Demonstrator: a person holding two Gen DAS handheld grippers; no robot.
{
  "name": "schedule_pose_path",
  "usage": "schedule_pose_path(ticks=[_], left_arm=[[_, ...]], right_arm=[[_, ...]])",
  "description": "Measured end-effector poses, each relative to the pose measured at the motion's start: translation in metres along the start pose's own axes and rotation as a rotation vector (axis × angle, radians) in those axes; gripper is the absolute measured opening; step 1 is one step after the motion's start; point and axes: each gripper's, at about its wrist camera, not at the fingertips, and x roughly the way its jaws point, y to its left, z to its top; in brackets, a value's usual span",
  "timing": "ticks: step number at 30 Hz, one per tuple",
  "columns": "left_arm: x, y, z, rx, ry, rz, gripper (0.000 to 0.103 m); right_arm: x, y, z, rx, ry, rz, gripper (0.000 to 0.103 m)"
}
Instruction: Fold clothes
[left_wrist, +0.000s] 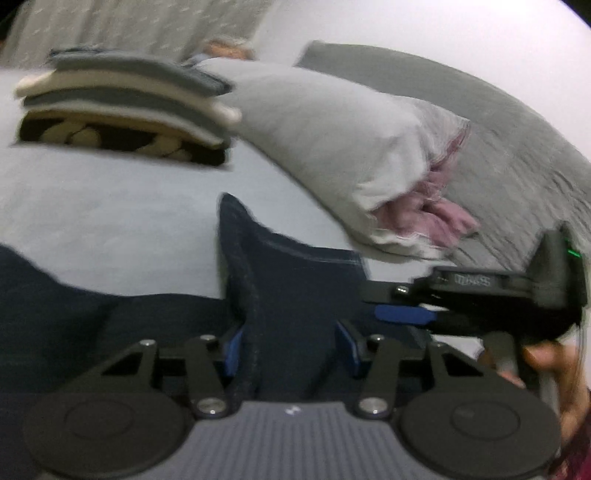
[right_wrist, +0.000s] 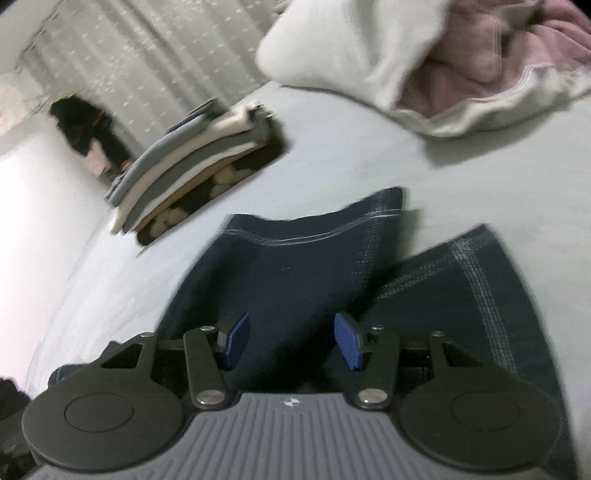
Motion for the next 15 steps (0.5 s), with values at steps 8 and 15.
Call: schedule_pose_path(ticks=[8,15], left_arm=[[0.002,-0.034,-0.037,0.193,0.073,-0.07,0.052],[-0.003,-0.042,-0.056,0.288,0.133,-0.146,0.052]], right_arm=[[-0.027,-0.042,0.003,0.066,-0.038,-0.021,0.055],[-0.045,-0.069,0.01,0.127,-0.076,-0.017,0.055]])
